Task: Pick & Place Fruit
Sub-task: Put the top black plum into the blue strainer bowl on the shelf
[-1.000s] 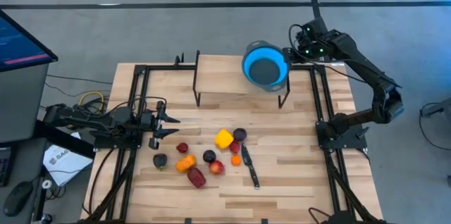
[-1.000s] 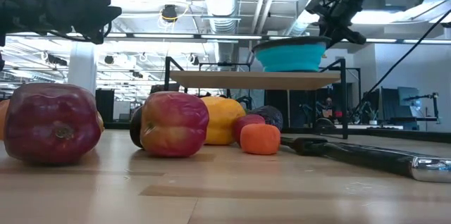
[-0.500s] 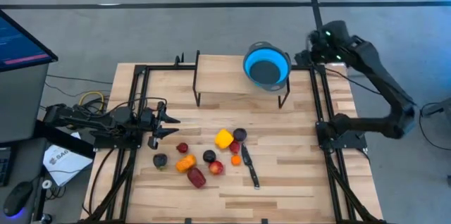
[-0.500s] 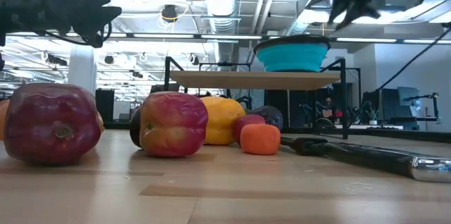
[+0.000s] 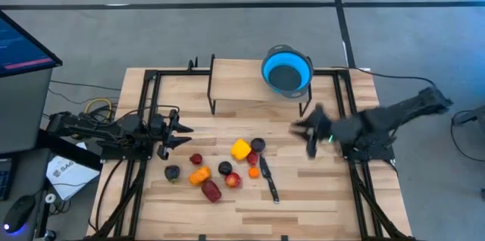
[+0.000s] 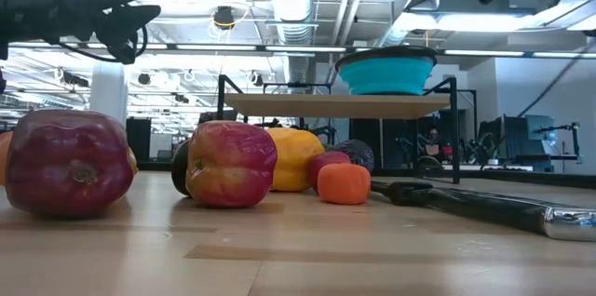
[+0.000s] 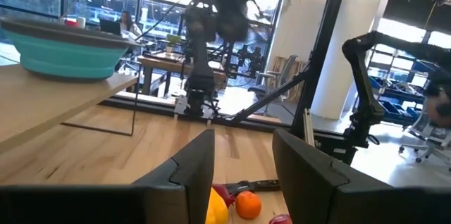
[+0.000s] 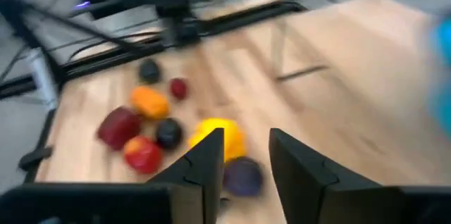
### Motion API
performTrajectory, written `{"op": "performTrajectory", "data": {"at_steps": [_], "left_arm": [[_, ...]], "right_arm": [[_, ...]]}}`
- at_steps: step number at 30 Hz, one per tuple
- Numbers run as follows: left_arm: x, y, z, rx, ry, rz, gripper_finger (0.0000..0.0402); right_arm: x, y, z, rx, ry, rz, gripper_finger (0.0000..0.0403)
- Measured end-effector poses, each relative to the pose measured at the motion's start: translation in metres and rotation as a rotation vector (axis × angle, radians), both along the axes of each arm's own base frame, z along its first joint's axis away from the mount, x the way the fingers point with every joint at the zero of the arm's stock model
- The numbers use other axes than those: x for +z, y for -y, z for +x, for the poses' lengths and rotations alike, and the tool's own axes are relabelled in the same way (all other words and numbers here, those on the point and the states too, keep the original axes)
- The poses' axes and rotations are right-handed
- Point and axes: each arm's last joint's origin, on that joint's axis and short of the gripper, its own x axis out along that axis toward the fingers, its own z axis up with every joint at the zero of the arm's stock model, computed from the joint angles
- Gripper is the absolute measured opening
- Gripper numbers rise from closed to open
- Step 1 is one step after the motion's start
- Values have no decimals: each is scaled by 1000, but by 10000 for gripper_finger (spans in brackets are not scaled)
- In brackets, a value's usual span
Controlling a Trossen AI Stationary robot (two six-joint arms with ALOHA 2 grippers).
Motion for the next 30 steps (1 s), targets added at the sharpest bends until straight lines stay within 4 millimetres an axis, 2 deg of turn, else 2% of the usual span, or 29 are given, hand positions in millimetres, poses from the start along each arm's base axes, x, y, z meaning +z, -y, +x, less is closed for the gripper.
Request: {"op": "performTrajectory", "data": {"at_steps": [5, 9, 12, 14, 18, 21, 24, 27, 30], "left_arm": [[1, 0, 0, 0, 7, -1, 140], [1, 0, 0, 0, 11, -1, 140], [1, 0, 0, 0, 12, 0, 140], [1, 0, 0, 1, 11, 0, 140], [0, 0, 1, 0, 0, 1, 140], [-2, 0, 2, 0, -16, 2, 140], [-3, 0, 4, 0, -34, 4, 140], [-5, 1, 5, 0, -54, 6, 140], [-7, 1, 7, 0, -71, 8, 140]], "right_arm": [[-50, -42, 29, 70, -10, 0, 83], [-87, -50, 50, 20, -113, 12, 80], [-103, -44, 65, -19, -178, 30, 101], [-111, -36, 74, -26, -216, 51, 131], [-125, -11, 87, -26, -304, 84, 221], [-134, 5, 93, -36, -355, 42, 293], [-140, 16, 97, -33, -386, -6, 346], [-151, 23, 103, 1, -424, -38, 378], [-161, 28, 113, 70, -408, -47, 391]]}}
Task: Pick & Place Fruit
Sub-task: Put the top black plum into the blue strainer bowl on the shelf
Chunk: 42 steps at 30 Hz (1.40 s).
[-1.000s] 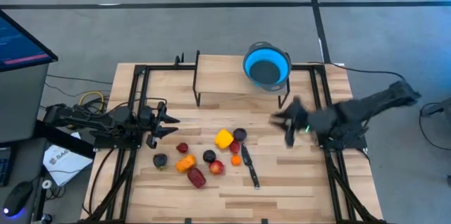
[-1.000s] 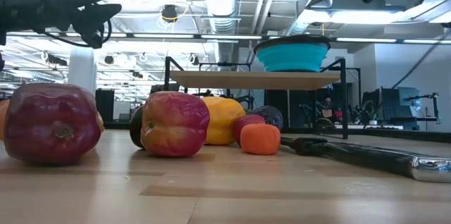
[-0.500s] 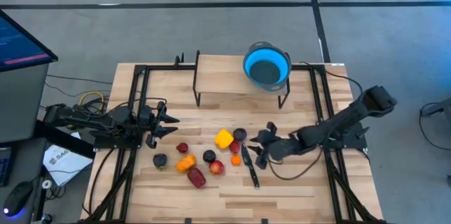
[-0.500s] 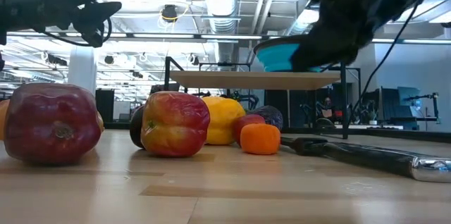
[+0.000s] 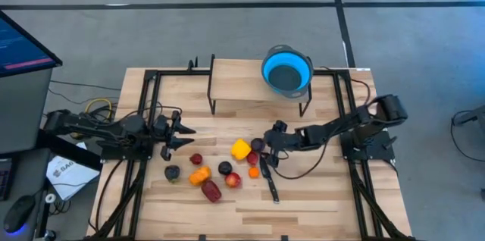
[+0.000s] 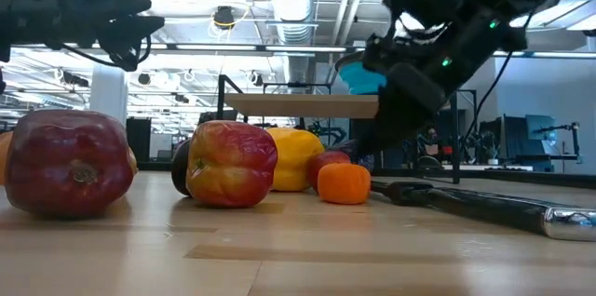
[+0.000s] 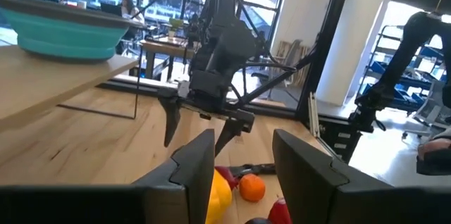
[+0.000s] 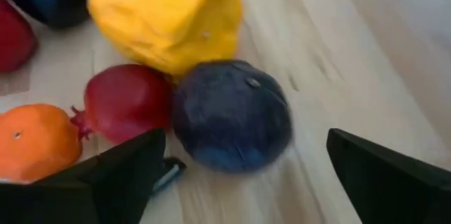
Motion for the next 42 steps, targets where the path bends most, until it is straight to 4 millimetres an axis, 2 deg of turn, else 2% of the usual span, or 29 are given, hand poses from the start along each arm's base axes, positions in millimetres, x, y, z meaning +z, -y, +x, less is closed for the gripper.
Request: {"op": "performTrajectory", "data": {"at_steps": [5, 12, 16, 20, 25, 29, 36, 42], "left_arm": [[-1, 0, 1, 0, -7, 1, 140], [1, 0, 1, 2, 15, 16, 140], [9, 0, 1, 24, 92, 57, 140], [16, 4, 9, 1, 83, 180, 140], [26, 11, 44, -22, -53, 317, 140], [24, 18, 84, -117, -177, 370, 158], [9, 34, 150, -349, -292, 363, 259], [7, 49, 179, -416, -273, 457, 340]], "right_arm": [[-15, 9, 9, 33, 11, 4, 370], [-17, 12, 11, 46, 16, 18, 270], [-7, 8, 9, 57, 55, 105, 220], [12, -6, 5, 111, 214, 278, 214], [31, -23, 9, 190, 412, 492, 235], [28, -32, 12, 202, 417, 568, 232], [23, -44, 31, 238, 403, 560, 230], [12, -54, 40, 261, 376, 549, 230]]}}
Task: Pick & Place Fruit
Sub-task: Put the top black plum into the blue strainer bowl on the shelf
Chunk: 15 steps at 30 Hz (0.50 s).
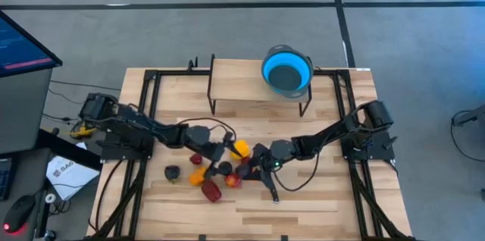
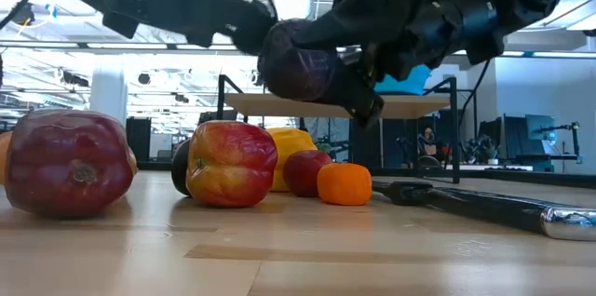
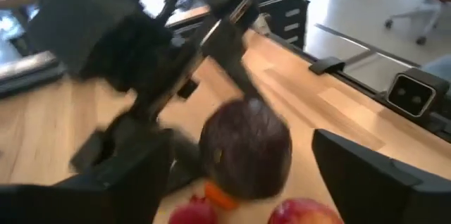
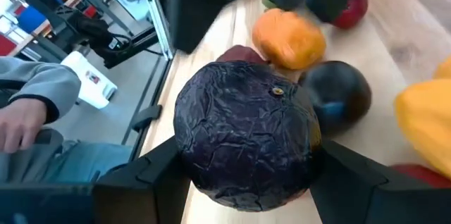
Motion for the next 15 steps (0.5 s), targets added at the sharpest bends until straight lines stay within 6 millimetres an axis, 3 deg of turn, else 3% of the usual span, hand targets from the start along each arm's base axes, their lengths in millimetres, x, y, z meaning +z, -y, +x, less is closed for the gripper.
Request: {"op": "performTrajectory", "data": {"at_steps": [7, 15], "left_arm": [[-9, 14, 7, -103, -16, 19, 358], [-14, 20, 11, -12, 5, 34, 341]], "right_arm": [[-1, -6, 6, -13, 14, -9, 230], [2, -6, 8, -32, 50, -22, 230]]}}
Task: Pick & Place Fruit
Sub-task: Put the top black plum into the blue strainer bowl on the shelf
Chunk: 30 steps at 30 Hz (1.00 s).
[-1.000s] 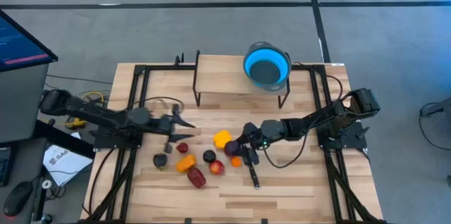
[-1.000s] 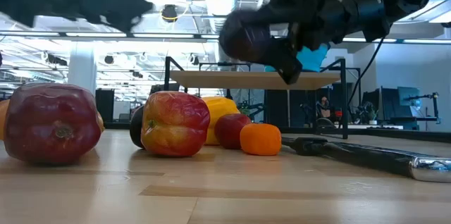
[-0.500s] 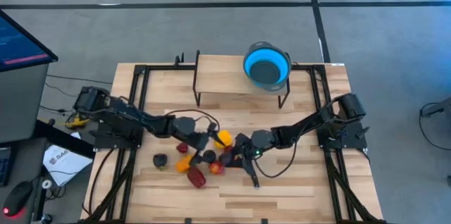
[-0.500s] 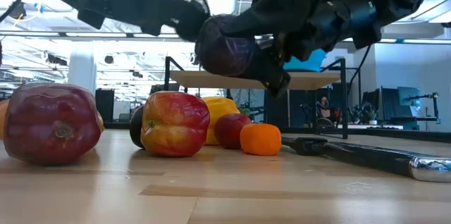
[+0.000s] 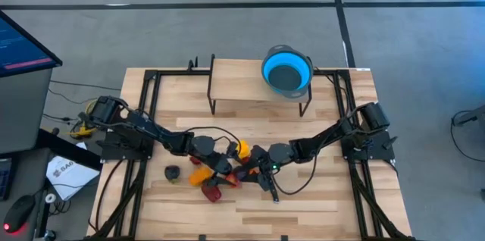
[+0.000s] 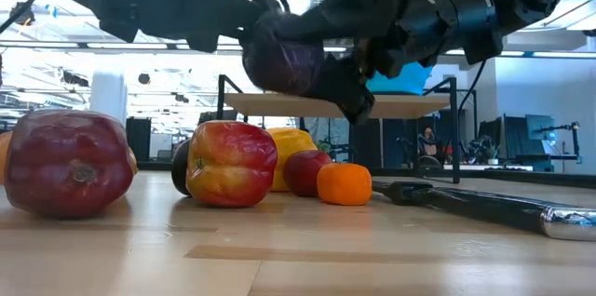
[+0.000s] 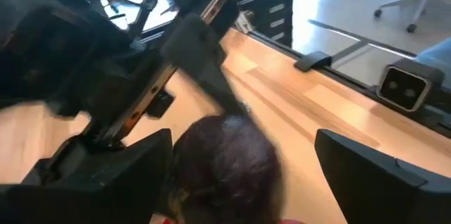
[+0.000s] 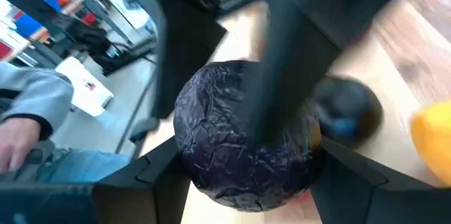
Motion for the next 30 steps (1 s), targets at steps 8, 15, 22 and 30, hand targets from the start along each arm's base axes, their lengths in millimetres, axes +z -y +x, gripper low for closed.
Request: {"op": "performTrajectory", "data": {"at_steps": [8, 15, 22, 30], "left_arm": [[23, -6, -23, 53, 23, -75, 332], [16, -20, -54, 225, 15, -88, 330], [1, -26, -69, 320, -11, -120, 330], [1, -26, -69, 332, 5, -176, 330]], "right_arm": [[20, -33, -26, -59, -109, -101, 230], [79, -56, -52, -196, -207, -370, 230], [127, -58, -46, -287, -250, -914, 230], [183, 1, -40, -504, -289, -986, 230]]}}
